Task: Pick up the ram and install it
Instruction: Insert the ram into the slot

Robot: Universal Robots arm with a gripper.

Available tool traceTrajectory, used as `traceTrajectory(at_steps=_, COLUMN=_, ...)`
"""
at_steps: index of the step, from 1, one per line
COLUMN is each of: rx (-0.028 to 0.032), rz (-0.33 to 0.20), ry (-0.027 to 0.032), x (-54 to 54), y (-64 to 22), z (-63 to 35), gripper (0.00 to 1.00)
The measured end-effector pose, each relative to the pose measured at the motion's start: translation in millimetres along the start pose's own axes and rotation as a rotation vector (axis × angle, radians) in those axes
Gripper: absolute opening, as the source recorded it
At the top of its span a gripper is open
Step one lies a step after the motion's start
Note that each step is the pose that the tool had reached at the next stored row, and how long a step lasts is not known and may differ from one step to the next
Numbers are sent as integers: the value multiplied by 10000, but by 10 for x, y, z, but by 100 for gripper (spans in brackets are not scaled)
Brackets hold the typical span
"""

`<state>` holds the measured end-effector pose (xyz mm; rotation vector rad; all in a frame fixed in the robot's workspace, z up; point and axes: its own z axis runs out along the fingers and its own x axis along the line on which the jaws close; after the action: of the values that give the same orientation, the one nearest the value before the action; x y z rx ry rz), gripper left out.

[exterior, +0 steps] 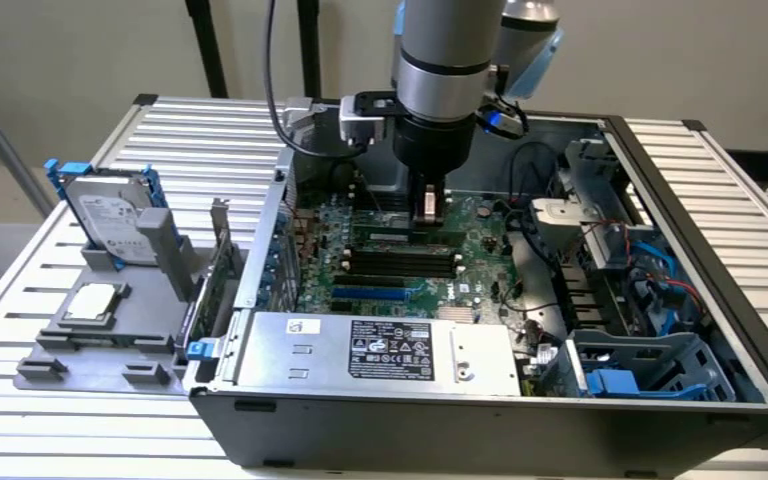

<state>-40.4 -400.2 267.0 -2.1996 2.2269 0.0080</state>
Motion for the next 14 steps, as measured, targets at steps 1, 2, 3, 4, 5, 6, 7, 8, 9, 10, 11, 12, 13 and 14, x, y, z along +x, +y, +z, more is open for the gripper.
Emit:
traceTrajectory(at_steps=1, rx=0, rz=0, ry=0, x=0, y=0, z=18, gripper=14)
traceTrajectory(at_steps=2, rx=0, rz=1, ry=-1, x=0, y=1, z=36, gripper=14)
traceTrajectory(at_steps=3, rx=0, rz=2, ry=0, x=0, y=1, z=54, gripper=14)
traceTrajectory(at_steps=4, rx=-1, rz=3, ry=1, x=1, y=1, z=72, gripper=14)
traceTrajectory(at_steps=5, rx=0, rz=5, ry=0, x=1, y=2, z=91, gripper=14)
traceTrajectory(at_steps=6, rx=0, rz=6, ry=0, x=1, y=2, z=109, gripper=14)
traceTrajectory(at_steps=7, rx=0, rz=8, ry=0, x=1, y=3, z=128, gripper=14)
traceTrajectory(at_steps=8, rx=1, rz=8, ry=-1, x=2, y=3, z=146, gripper=14)
traceTrajectory(at_steps=9, rx=0, rz=10, ry=0, x=2, y=3, z=164, gripper=14)
traceTrajectory(at_steps=10, rx=-1, rz=11, ry=1, x=2, y=3, z=181, gripper=14)
traceTrajectory(at_steps=11, rx=0, rz=12, ry=0, x=2, y=4, z=200, gripper=14)
traceTrajectory(at_steps=12, rx=0, rz=13, ry=0, x=3, y=4, z=217, gripper=14)
traceTrajectory(at_steps=13, rx=0, rz=14, ry=0, x=3, y=4, z=236, gripper=14)
traceTrajectory(at_steps=14, rx=0, rz=15, ry=0, x=3, y=4, z=254, gripper=14)
